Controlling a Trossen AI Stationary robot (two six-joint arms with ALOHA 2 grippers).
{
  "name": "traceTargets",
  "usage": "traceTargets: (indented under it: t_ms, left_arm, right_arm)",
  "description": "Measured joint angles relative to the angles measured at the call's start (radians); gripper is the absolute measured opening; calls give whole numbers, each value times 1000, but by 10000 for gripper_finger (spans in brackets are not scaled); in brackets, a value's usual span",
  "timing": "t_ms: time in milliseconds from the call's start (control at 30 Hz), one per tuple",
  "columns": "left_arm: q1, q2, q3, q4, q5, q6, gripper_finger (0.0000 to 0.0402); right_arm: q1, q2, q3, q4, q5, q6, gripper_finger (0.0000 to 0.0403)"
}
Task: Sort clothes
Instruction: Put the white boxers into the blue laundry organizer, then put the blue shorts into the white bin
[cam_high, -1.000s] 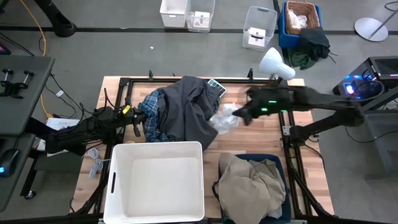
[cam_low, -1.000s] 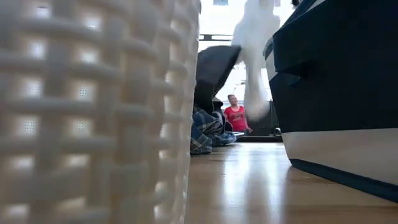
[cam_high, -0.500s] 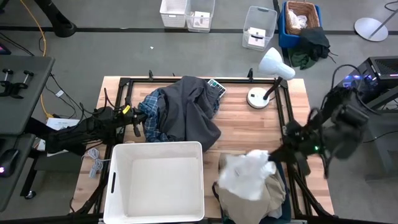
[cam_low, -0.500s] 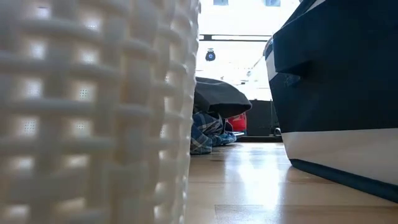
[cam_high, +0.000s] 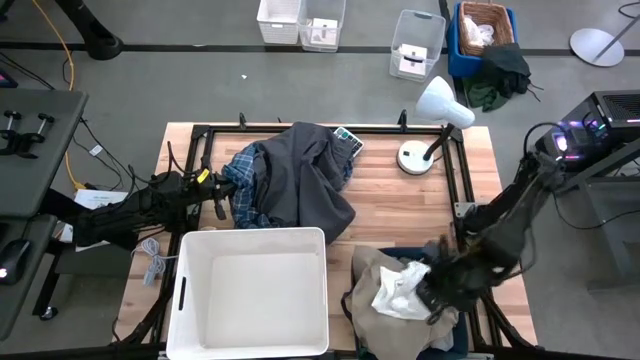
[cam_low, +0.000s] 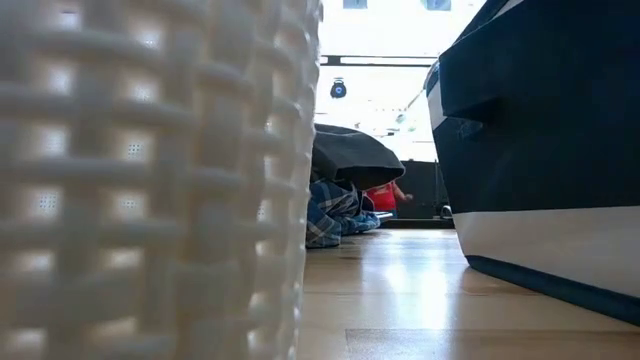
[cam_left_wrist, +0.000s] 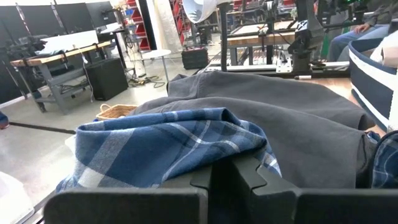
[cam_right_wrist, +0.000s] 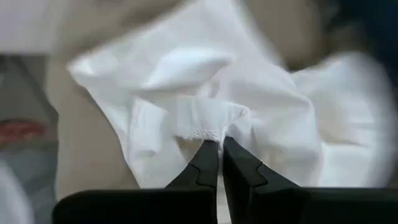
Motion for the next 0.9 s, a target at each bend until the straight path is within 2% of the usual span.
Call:
traceTargets:
  t_ms: [100,167,267,367,500,700,767,900]
  left_arm:
    - [0,0,0,0,0,0,14]
    - [0,0,0,0,0,0,14]
    - [0,0,0,0,0,0,14]
    - [0,0,0,0,0,0,14]
    - [0,0,0,0,0,0,14]
    - [0,0,0,0,0,0,14]
    - [0,0,0,0,0,0,14]
    - [0,0,0,0,0,0,14]
  right_arm:
    - [-26,24,-195,285,-86,15,0]
    - [-40,39,-288,396,-106,73,2]
    - [-54,52,-367,486,-134,161,16]
    - [-64,43,-382,484,-184,154,49]
    - [-64,17,-314,441,-199,105,109]
    - [-75,-16,-68,309,-218,13,178]
    - [-105,-21,23,260,-146,-52,189]
    - [-204,-16,168,203,132,-312,194]
